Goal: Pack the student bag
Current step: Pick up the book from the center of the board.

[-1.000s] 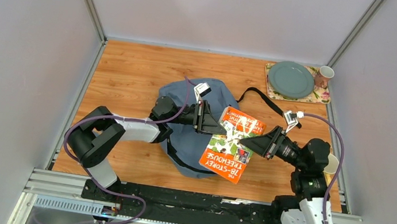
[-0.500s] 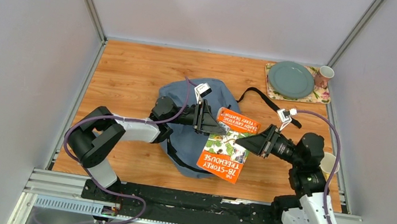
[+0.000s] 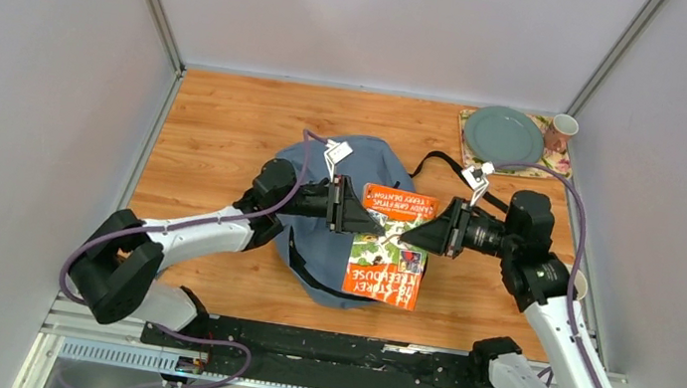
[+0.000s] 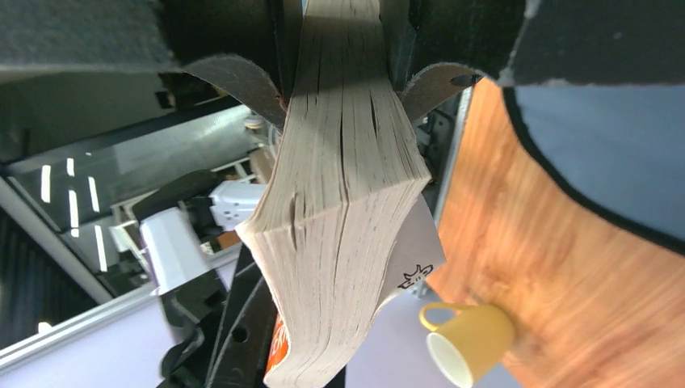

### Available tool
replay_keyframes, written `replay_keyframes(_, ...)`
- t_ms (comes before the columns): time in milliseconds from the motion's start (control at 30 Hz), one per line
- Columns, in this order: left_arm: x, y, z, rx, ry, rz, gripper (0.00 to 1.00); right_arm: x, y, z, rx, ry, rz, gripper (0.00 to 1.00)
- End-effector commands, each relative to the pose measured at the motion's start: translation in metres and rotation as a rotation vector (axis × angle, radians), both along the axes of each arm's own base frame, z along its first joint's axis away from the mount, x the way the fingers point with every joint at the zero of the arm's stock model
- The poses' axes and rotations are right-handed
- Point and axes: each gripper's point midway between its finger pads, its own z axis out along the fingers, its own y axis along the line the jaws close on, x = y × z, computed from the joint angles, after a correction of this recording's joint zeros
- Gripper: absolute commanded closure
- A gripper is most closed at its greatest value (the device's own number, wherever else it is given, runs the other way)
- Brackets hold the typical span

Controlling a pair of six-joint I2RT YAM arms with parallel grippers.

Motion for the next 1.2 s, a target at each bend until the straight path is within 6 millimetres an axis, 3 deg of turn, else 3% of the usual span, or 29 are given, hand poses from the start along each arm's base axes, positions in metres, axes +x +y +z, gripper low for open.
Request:
replay_keyframes(0, 0.002, 0.004, 0.008, 0.044, -0.170, 0.062, 1.00, 0.012, -0.004, -0.013, -0.107, 0.008, -0.065, 0.77)
replay_keyframes(33, 0.007, 0.006, 0.005, 0.075, -0.157, 0.104, 1.00, 0.014, -0.008, -0.015, -0.129, 0.019, -0.099, 0.52)
replay_keyframes(133, 0.024, 0.019, -0.005, 0.139, -0.174, 0.263, 1.00, 0.031, -0.026, -0.020, -0.198, 0.023, -0.277, 0.26)
replay_keyframes(167, 0.028, 0.024, -0.007, 0.153, -0.195, 0.310, 1.00, 0.033, -0.031, -0.022, -0.208, 0.027, -0.320, 0.24)
replay_keyframes(267, 0.042, 0.043, -0.009, 0.186, -0.217, 0.457, 1.00, 0.038, -0.050, -0.038, -0.237, 0.079, -0.475, 0.22)
replay_keyframes(300, 0.044, 0.048, -0.012, 0.195, -0.217, 0.489, 1.00, 0.037, -0.054, -0.052, -0.250, 0.109, -0.505, 0.21)
replay_keyframes(333, 0.051, 0.056, -0.005, 0.187, -0.223, 0.558, 1.00, 0.032, -0.054, -0.049, -0.210, 0.120, -0.520, 0.21)
replay_keyframes(400, 0.057, 0.066, -0.007, 0.189, -0.206, 0.630, 1.00, 0.021, -0.046, -0.053, -0.153, 0.147, -0.479, 0.21)
replay_keyframes(467, 0.064, 0.078, 0.004, 0.144, -0.192, 0.721, 1.00, 0.013, -0.038, -0.058, -0.051, 0.187, -0.456, 0.21)
replay_keyframes(500, 0.064, 0.081, -0.002, 0.137, -0.182, 0.736, 1.00, 0.007, -0.033, -0.057, -0.007, 0.210, -0.424, 0.21)
replay_keyframes(567, 0.063, 0.087, 0.019, 0.015, -0.174, 0.773, 1.00, 0.002, -0.026, -0.061, 0.087, 0.247, -0.408, 0.21)
replay_keyframes(600, 0.061, 0.090, 0.013, -0.005, -0.157, 0.778, 1.00, -0.001, -0.023, -0.063, 0.106, 0.258, -0.400, 0.21)
replay_keyframes(633, 0.060, 0.094, 0.029, -0.089, -0.167, 0.797, 1.00, -0.001, -0.022, -0.058, 0.138, 0.234, -0.401, 0.20)
replay_keyframes(700, 0.058, 0.097, 0.033, -0.155, -0.118, 0.799, 1.00, -0.002, -0.019, -0.063, 0.158, 0.254, -0.414, 0.19)
replay_keyframes(933, 0.042, 0.099, 0.080, -0.398, -0.054, 0.712, 1.00, -0.002, 0.005, -0.057, 0.194, 0.242, -0.369, 0.18)
replay_keyframes(1033, 0.039, 0.101, 0.090, -0.454, -0.051, 0.695, 1.00, -0.004, 0.019, -0.045, 0.243, 0.211, -0.313, 0.18)
replay_keyframes(1167, 0.038, 0.100, 0.088, -0.464, -0.028, 0.681, 1.00, -0.005, 0.032, -0.023, 0.296, 0.163, -0.269, 0.18)
